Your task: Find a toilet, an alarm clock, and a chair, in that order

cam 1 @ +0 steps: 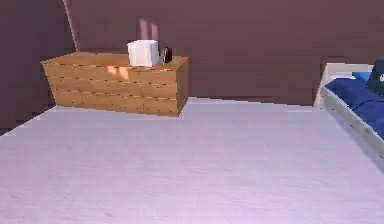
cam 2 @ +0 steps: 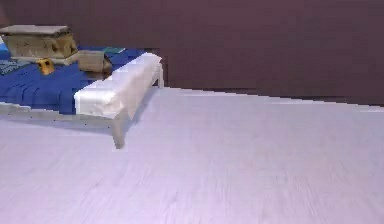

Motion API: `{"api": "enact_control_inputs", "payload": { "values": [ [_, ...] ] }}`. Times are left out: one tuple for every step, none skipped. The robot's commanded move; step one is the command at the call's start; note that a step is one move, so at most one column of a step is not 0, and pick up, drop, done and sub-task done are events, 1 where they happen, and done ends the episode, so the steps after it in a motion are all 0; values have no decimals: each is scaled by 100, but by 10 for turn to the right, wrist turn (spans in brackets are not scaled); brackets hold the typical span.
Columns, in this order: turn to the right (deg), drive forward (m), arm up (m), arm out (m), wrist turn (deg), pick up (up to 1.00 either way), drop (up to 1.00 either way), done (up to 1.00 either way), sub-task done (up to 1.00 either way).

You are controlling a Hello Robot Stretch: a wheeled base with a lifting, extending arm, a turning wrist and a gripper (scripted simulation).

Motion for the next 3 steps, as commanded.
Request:
{"api": "enact_control_inputs", "payload": {
  "values": [
    [0, 100, 0, 0, 0, 0, 0, 0, 0],
    [0, 100, 0, 0, 0, 0, 0, 0, 0],
    [60, 0, 0, 0, 0, 0, 0, 0, 0]
  ]
}}
